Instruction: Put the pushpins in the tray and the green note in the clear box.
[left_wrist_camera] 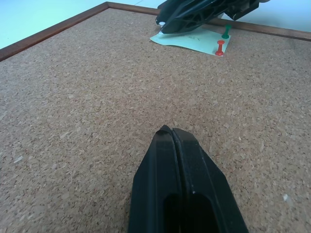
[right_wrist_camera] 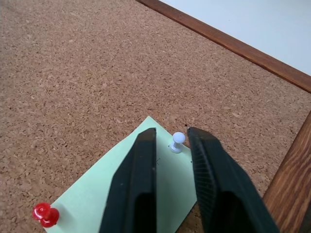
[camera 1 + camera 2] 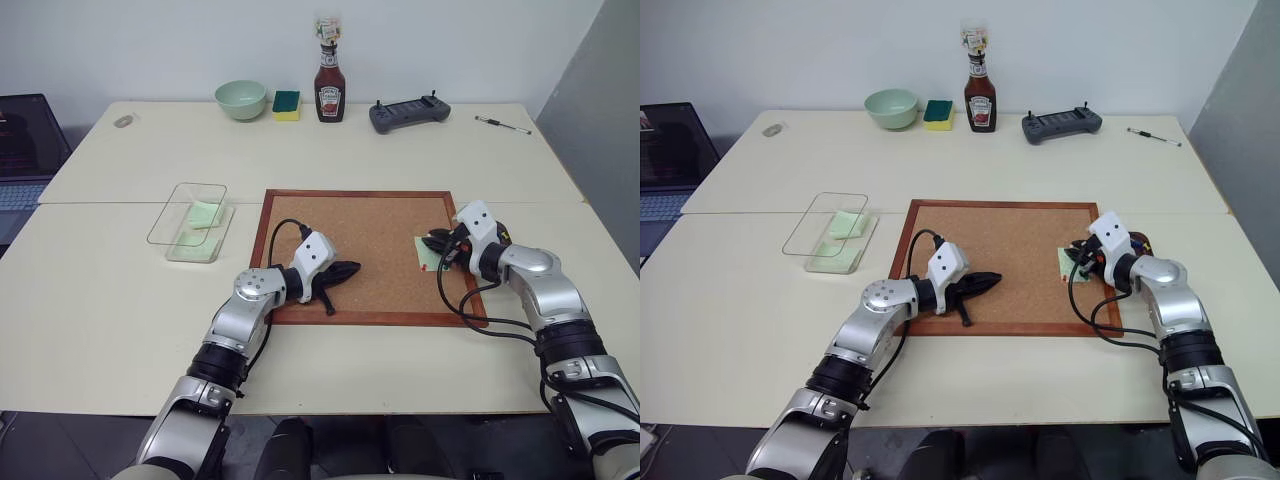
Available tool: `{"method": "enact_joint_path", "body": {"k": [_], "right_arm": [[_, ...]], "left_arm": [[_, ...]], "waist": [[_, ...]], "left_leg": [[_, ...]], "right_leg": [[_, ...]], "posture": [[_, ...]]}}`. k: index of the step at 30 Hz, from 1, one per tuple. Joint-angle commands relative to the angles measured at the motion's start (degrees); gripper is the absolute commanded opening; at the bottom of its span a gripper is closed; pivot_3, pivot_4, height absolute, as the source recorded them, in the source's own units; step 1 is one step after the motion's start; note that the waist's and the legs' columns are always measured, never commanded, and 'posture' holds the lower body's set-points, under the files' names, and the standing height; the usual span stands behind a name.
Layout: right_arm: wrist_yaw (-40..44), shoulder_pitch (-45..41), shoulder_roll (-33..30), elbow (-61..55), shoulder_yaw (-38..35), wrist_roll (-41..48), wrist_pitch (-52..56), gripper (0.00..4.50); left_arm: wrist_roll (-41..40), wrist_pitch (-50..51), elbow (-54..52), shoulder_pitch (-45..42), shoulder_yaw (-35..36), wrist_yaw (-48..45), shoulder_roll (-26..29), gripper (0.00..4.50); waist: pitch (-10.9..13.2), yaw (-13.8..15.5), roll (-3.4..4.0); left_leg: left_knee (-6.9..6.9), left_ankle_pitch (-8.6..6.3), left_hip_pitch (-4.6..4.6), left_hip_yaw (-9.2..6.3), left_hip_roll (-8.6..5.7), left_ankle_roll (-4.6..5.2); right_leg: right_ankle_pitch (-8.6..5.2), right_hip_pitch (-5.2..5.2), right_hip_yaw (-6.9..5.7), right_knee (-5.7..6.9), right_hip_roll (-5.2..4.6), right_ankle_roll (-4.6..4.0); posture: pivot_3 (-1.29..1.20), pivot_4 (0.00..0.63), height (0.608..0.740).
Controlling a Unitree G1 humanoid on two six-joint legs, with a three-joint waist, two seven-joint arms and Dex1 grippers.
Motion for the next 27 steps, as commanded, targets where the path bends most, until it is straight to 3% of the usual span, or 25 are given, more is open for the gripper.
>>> {"method": "enact_joint_path", "body": {"k": [1, 27], "right_arm": [[0.4, -1.7, 0.2, -1.1, -0.9, 0.1, -1.3, 0.06], [-1.5, 0.6, 0.6, -9.3, -5.5, 2.8, 0.8, 0.02]], "left_arm": [[0.1, 0.2, -1.2, 0.5, -0.8, -0.3, -0.3, 0.0], [0.8, 0.4, -1.6, 2.0, -1.7, -0.6, -0.2, 0.0]], "waist": [[0.0, 0.0, 0.0], [0.0, 0.0, 0.03]], "left_leg": [[0.0, 0.0, 0.0, 0.0, 0.0, 0.0], [0.0, 0.0, 0.0, -0.01, 0.0, 0.0]], "right_leg": [[0.0, 0.0, 0.0, 0.0, 0.0, 0.0], [0.0, 0.01, 0.0, 0.01, 0.0, 0.0]], "posture": [[0.0, 0.15, 0.74], [0.0, 0.15, 0.74]]}}
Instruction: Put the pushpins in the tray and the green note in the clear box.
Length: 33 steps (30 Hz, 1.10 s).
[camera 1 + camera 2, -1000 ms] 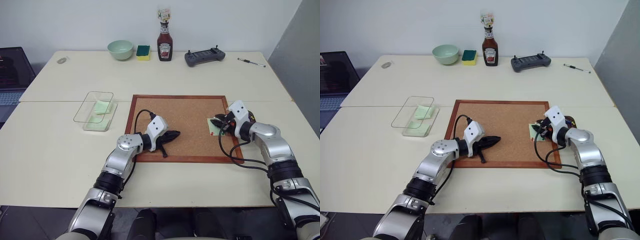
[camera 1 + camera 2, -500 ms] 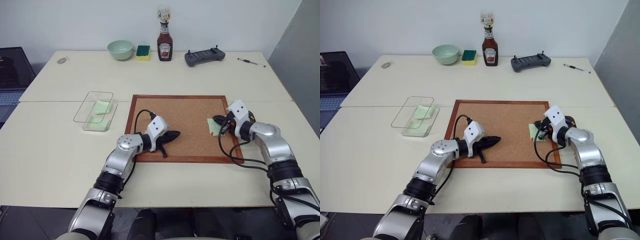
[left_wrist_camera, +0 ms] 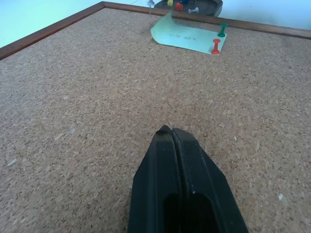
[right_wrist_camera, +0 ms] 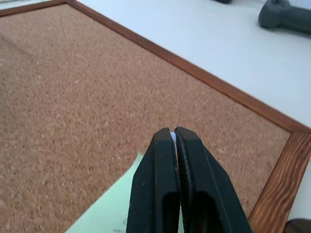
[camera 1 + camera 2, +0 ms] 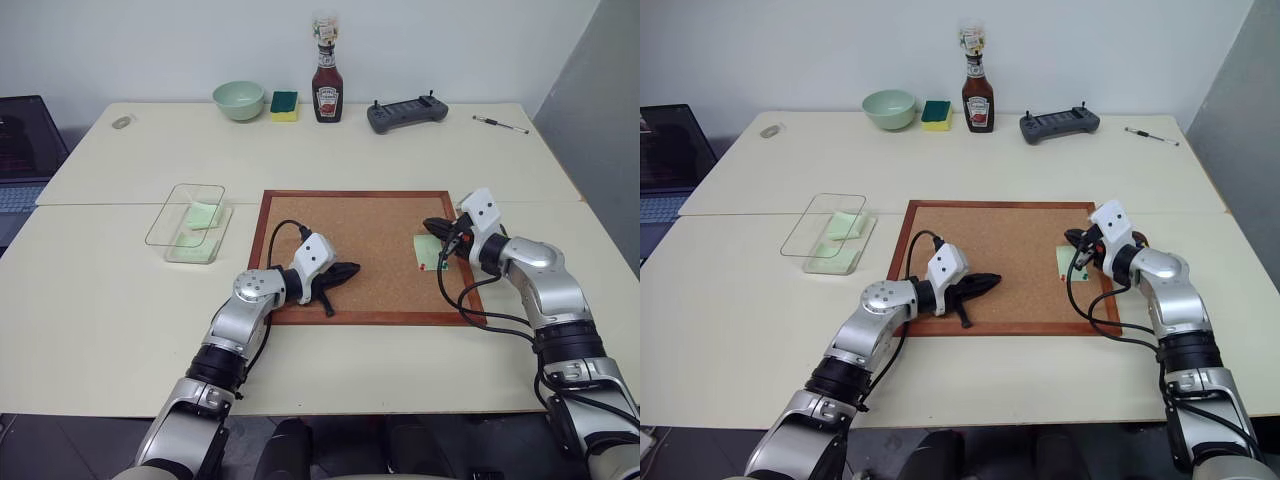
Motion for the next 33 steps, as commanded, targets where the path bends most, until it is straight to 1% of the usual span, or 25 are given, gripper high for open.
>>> {"method": "enact_joint_path", "body": {"k": [1, 5, 11, 16, 22, 29, 31, 32, 33], "right_arm": [[-0.5, 0.4, -1.2, -3.9, -2.7, 1.6, 0.7, 0.02], [-0.9, 1.4, -3.4, -6.1, -4.5, 2.0, 3.0, 0.02], [-1.1, 6.1, -9.7, -8.1, -9.3, 2.1, 6.5, 0.02], [-1.9, 10.2, -13.5, -8.6, -9.6, 0.1, 8.5, 0.02], [-3.6, 10.9, -14.1, -7.6, -8.5, -1.7, 8.0, 0.02], [-4.4, 8.6, -13.2, -3.8, -6.6, -3.9, 5.7, 0.02], [-4.4, 8.0, -13.0, -3.2, -6.4, -4.0, 5.3, 0.46], [-4.4, 7.8, -13.0, -3.0, -6.4, -4.0, 5.2, 0.58], [-4.4, 7.5, -12.9, -2.8, -6.4, -3.8, 5.2, 0.8]], "left_arm": [[0.6, 0.3, -0.8, 1.4, -1.5, -0.6, -0.3, 0.0], [0.5, 0.4, -1.0, 1.5, -1.7, -0.6, -0.2, 0.0], [0.4, 0.0, -0.9, 1.6, -1.8, -0.6, -0.1, 0.0], [0.7, -1.1, 0.0, 1.5, -2.2, -1.1, -0.1, 0.0], [0.9, -1.6, 0.7, 1.0, -2.2, -1.4, -0.5, 0.0], [1.3, -1.7, 0.6, 1.0, -2.1, -1.6, -0.5, 0.0], [1.3, -1.7, 0.4, 1.1, -2.0, -1.7, -0.4, 0.0], [1.3, -1.7, 0.4, 1.2, -2.0, -1.7, -0.3, 0.0], [1.3, -1.7, 0.3, 1.2, -1.9, -1.6, -0.3, 0.0]], "waist": [[0.0, 0.0, 0.0], [0.0, 0.1, 0.01], [0.0, 0.2, 0.02], [-0.1, 0.1, 0.11], [-0.1, 0.1, 0.16], [-0.1, 0.2, 0.16], [-0.1, 0.2, 0.16], [-0.1, 0.2, 0.16], [-0.1, 0.2, 0.16]], "left_leg": [[0.0, 0.0, 0.0, 0.0, 0.0, 0.0], [0.0, 0.0, 0.0, 0.0, 0.0, 0.0], [-0.01, 0.0, -0.01, 0.0, -0.01, 0.0], [-0.01, 0.0, 0.01, 0.04, -0.01, 0.01], [-0.01, 0.0, 0.27, 0.09, 0.0, 0.01], [-0.02, -0.01, 0.32, 0.09, 0.0, 0.01], [-0.03, -0.01, 0.32, 0.08, 0.0, 0.01], [-0.03, -0.01, 0.32, 0.08, 0.0, 0.01], [-0.03, -0.01, 0.32, 0.08, 0.0, 0.01]], "right_leg": [[0.0, 0.0, 0.0, 0.0, 0.0, 0.0], [0.0, 0.0, 0.01, 0.0, 0.0, 0.0], [0.0, 0.01, 0.01, -0.02, -0.01, 0.0], [0.0, 0.03, 0.04, -0.02, -0.01, 0.0], [0.0, 0.25, 0.07, -0.02, 0.0, 0.01], [-0.01, 0.3, 0.07, -0.05, -0.01, 0.01], [-0.01, 0.3, 0.07, -0.05, 0.0, 0.01], [-0.01, 0.3, 0.06, -0.05, 0.0, 0.01], [-0.01, 0.3, 0.07, -0.05, -0.01, 0.01]], "posture": [[0.0, 0.15, 0.74], [0.0, 0.15, 0.74], [0.0, 0.15, 0.74], [0.0, 0.15, 0.74], [0.0, 0.15, 0.74], [0.0, 0.15, 0.74], [0.0, 0.15, 0.74], [0.0, 0.15, 0.74], [0.0, 0.15, 0.74]]}}
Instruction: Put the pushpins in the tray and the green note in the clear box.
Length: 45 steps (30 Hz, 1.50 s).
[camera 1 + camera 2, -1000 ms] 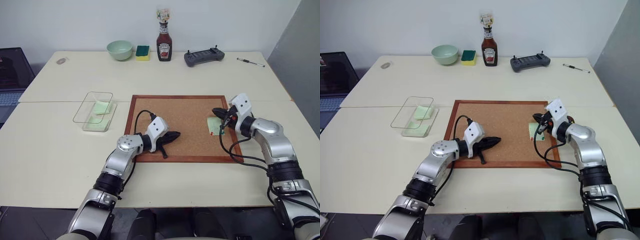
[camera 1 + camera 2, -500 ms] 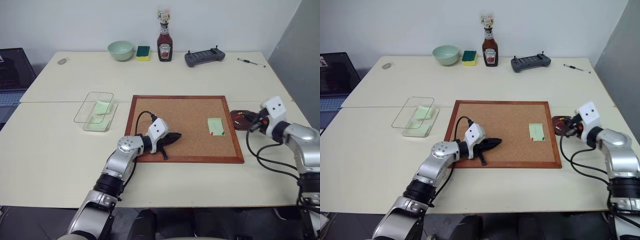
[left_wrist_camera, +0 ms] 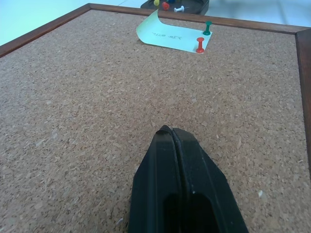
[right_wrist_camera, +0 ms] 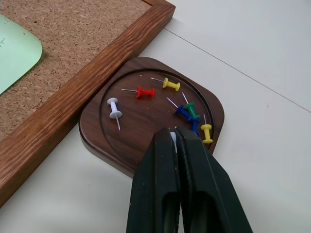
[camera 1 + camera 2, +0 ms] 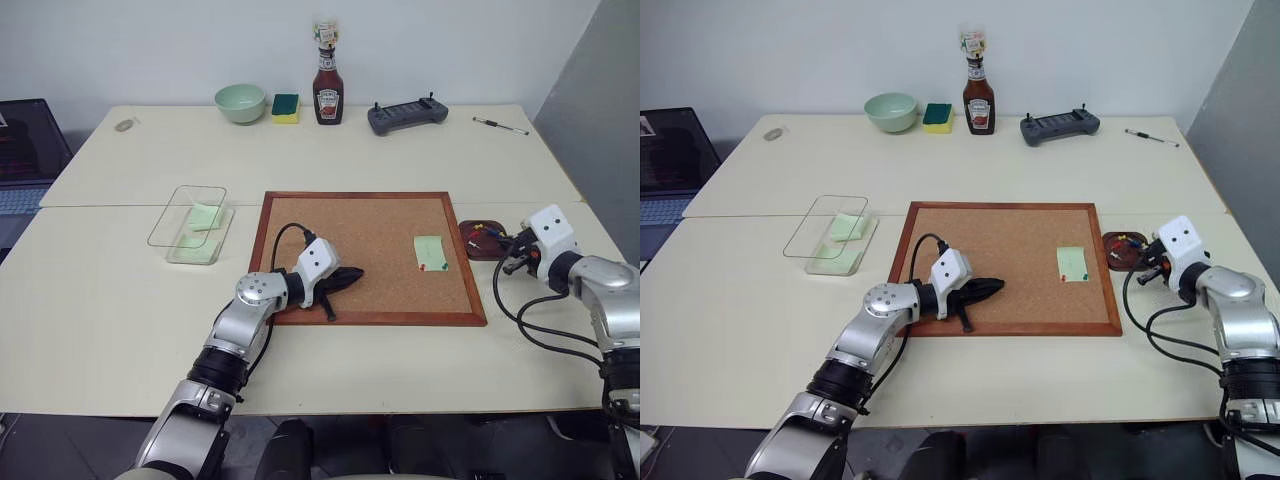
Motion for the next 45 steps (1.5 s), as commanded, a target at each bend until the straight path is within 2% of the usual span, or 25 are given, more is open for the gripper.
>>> {"method": "enact_joint_path", "body": {"k": [1, 3, 13, 17, 26, 31, 37, 45], "right_arm": [[-0.3, -1.9, 0.1, 0.1, -0.8, 0.1, -1.4, 1.09], [-0.3, -2.0, 0.1, 0.1, -0.9, 0.2, -1.4, 1.36], [-1.8, -2.1, 0.1, -1.0, -2.4, 0.9, -1.3, 3.56], [-3.7, -2.9, 0.3, -0.6, -3.6, 1.2, -1.4, 4.27], [-5.3, -4.8, 1.4, 0.6, -5.1, 2.3, 0.7, 4.27], [0.8, -2.2, 0.8, -3.9, -4.7, 6.5, 3.0, 4.27], [11.1, 4.6, -0.9, -15.3, -3.6, 14.7, 10.8, 4.27], [11.6, 7.0, -0.1, -18.9, -0.1, 13.2, 9.8, 4.27]], "left_arm": [[0.5, -0.1, 0.2, 0.6, -1.0, -0.4, -0.2, 0.0], [0.5, 0.0, 0.1, 0.7, -1.0, -0.3, -0.1, 0.0], [0.5, 0.0, 0.2, 0.6, -1.1, -0.3, -0.4, 0.0], [0.6, 0.0, 0.4, 0.5, -1.2, -0.3, -0.5, 0.0], [0.7, 0.0, 0.4, 0.4, -1.2, -0.3, -0.5, 0.0], [0.8, 0.0, 0.4, 0.6, -1.2, -0.2, -0.4, 0.0], [0.9, 0.0, 0.4, 0.6, -1.1, -0.3, -0.2, 0.0], [0.9, -0.1, 0.6, 0.5, -1.3, -0.5, -0.3, 0.0]], "waist": [[0.0, 0.0, 0.0], [0.0, 0.0, 0.0], [0.0, 0.0, 0.0], [0.0, 0.0, 0.0], [0.0, 0.0, 0.0], [0.0, 0.0, 0.0], [0.0, 0.0, 0.0], [0.0, 0.0, -0.01]], "left_leg": [[0.0, 0.0, 0.0, 0.0, 0.0, 0.0], [0.0, 0.0, 0.0, 0.0, 0.0, 0.0], [0.0, 0.0, 0.01, 0.0, 0.0, 0.0], [0.0, 0.0, 0.0, 0.0, 0.0, 0.0], [0.0, 0.0, 0.0, 0.0, 0.0, 0.0], [-0.01, 0.0, 0.0, 0.0, 0.0, 0.0], [-0.02, 0.0, 0.0, -0.02, 0.0, 0.0], [-0.02, 0.0, 0.03, -0.02, 0.01, 0.0]], "right_leg": [[0.0, 0.0, 0.0, 0.0, 0.0, 0.0], [0.0, 0.0, 0.0, 0.0, 0.0, 0.0], [0.0, 0.0, 0.0, 0.0, 0.0, 0.0], [0.0, 0.0, 0.0, 0.0, 0.0, 0.0], [0.0, 0.0, 0.0, 0.0, 0.0, 0.0], [0.0, 0.0, 0.0, -0.01, 0.0, 0.0], [0.0, 0.02, -0.01, -0.02, 0.0, 0.0], [-0.01, 0.04, -0.02, -0.03, 0.01, 0.02]], "posture": [[0.0, 0.15, 0.74], [0.0, 0.15, 0.74], [0.0, 0.15, 0.74], [0.0, 0.15, 0.74], [0.0, 0.15, 0.74], [0.0, 0.15, 0.74], [0.0, 0.15, 0.74], [0.0, 0.15, 0.74]]}}
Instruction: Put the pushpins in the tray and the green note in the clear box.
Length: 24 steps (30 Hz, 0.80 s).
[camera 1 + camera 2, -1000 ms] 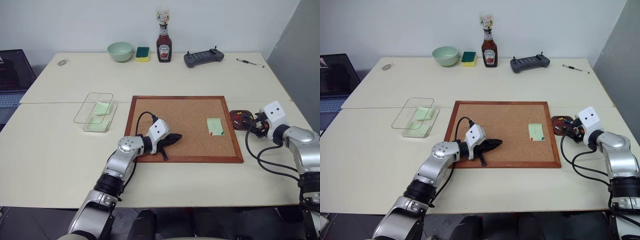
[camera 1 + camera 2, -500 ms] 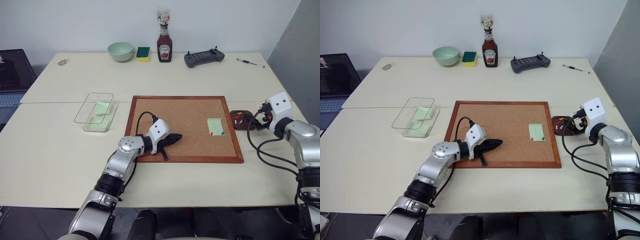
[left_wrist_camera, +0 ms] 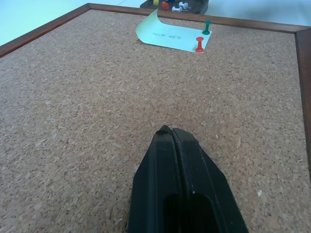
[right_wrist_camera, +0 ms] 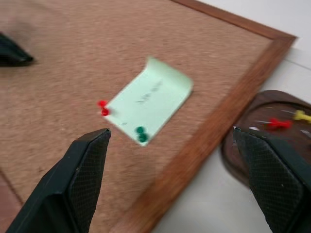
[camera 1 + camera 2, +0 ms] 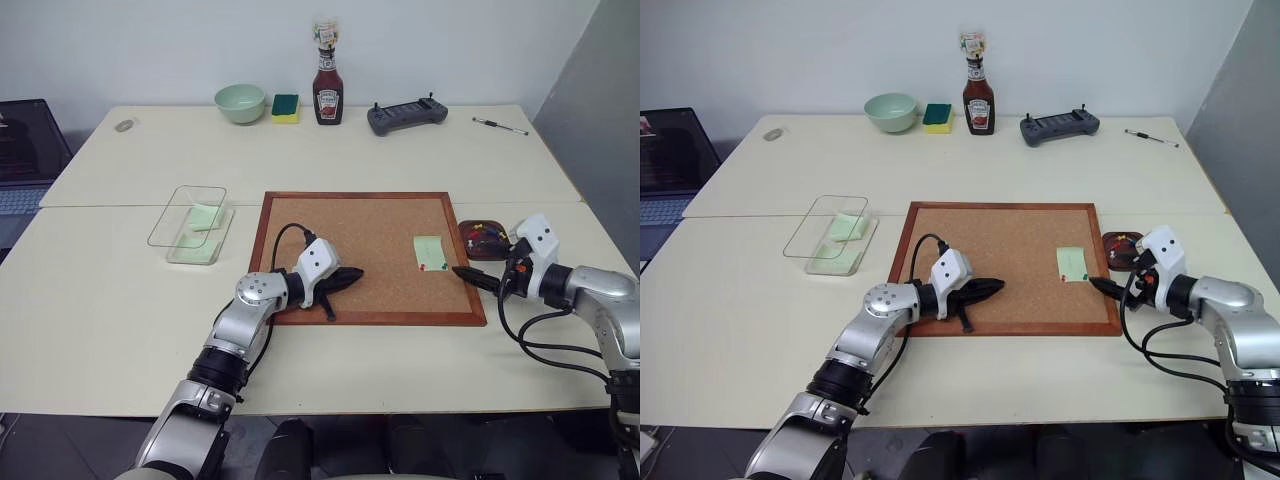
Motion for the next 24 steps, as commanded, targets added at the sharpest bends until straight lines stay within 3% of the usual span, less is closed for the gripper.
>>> {"method": "enact_joint_path", "body": {"k": [1, 7, 8, 24], "right_arm": [[-0.1, -0.4, 0.8, -1.5, 1.6, -0.9, -2.4, 4.27], [-1.0, -2.2, 2.3, 1.6, 4.2, -3.5, -5.6, 4.27], [-1.2, -2.6, 2.5, 2.4, 4.5, -4.0, -6.2, 3.9], [-0.8, -3.7, 3.2, 6.0, 5.8, -5.9, -9.8, 0.88]], "left_arm": [[0.6, -0.1, 0.6, 0.4, -1.3, -0.5, -0.3, 0.0], [0.7, -0.1, 0.6, 0.4, -1.3, -0.4, -0.3, 0.0], [0.7, -0.1, 0.6, 0.5, -1.3, -0.4, -0.3, 0.0], [0.8, -0.1, 0.3, 0.8, -1.3, -0.4, 0.0, 0.0]], "waist": [[0.0, 0.0, 0.0], [0.0, 0.0, 0.0], [0.0, 0.0, 0.0], [0.0, 0.0, 0.0]], "left_leg": [[0.0, 0.0, 0.0, 0.0, 0.0, 0.0], [0.0, 0.0, 0.0, 0.0, 0.0, 0.0], [0.0, 0.0, 0.0, 0.0, 0.0, 0.0], [0.0, 0.0, 0.0, 0.0, 0.0, 0.0]], "right_leg": [[0.0, 0.0, 0.0, 0.0, 0.0, 0.0], [0.0, 0.0, 0.0, 0.0, 0.0, 0.0], [0.0, 0.0, 0.0, 0.0, 0.0, 0.0], [0.0, 0.0, -0.01, 0.0, 0.0, 0.0]], "posture": [[0.0, 0.15, 0.74], [0.0, 0.15, 0.74], [0.0, 0.15, 0.74], [0.0, 0.15, 0.74]]}}
